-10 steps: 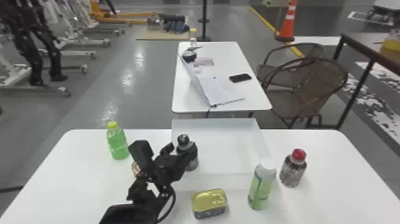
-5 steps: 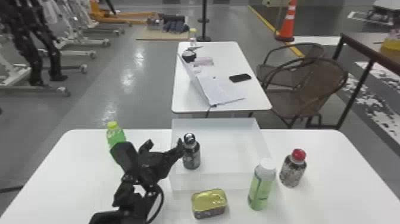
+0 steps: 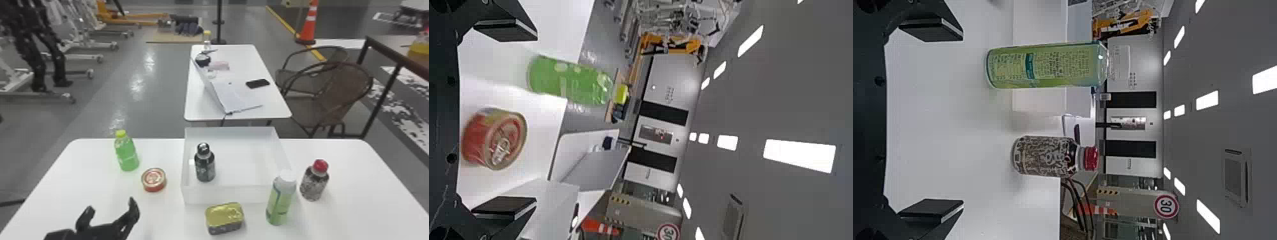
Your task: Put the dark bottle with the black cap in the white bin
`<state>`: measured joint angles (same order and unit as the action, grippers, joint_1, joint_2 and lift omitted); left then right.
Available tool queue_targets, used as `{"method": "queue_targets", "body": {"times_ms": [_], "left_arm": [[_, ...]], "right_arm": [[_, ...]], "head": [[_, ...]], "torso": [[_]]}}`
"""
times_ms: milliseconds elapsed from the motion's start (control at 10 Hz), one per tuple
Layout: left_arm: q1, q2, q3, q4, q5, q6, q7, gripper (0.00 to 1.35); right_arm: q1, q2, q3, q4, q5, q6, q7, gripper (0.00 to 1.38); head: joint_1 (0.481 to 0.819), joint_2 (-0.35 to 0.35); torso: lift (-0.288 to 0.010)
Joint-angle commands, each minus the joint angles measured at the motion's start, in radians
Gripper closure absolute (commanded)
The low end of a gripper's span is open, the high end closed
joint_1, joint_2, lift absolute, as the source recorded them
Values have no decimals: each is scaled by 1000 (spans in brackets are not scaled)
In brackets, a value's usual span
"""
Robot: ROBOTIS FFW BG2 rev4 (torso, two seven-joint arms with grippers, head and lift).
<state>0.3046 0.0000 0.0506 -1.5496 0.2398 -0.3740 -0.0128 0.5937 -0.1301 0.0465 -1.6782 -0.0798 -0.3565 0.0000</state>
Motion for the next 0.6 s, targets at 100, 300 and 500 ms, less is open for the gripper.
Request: {"method": "queue_targets", "body": {"times_ms": [100, 300, 500], "left_arm": [[179, -3, 69, -24, -105, -131, 30, 136], [251, -3, 120, -20, -189, -190, 24, 136], [275, -3, 149, 9, -229, -224, 30, 136]], "right_arm": [[8, 0, 0, -8, 3, 8, 0, 113], [14, 0, 0, -12, 5, 11, 0, 113], [20, 0, 0, -18, 3, 17, -2, 114]], "head": [[549, 0], [549, 0], [549, 0]], "torso": [[-100], [-100], [-100]]}}
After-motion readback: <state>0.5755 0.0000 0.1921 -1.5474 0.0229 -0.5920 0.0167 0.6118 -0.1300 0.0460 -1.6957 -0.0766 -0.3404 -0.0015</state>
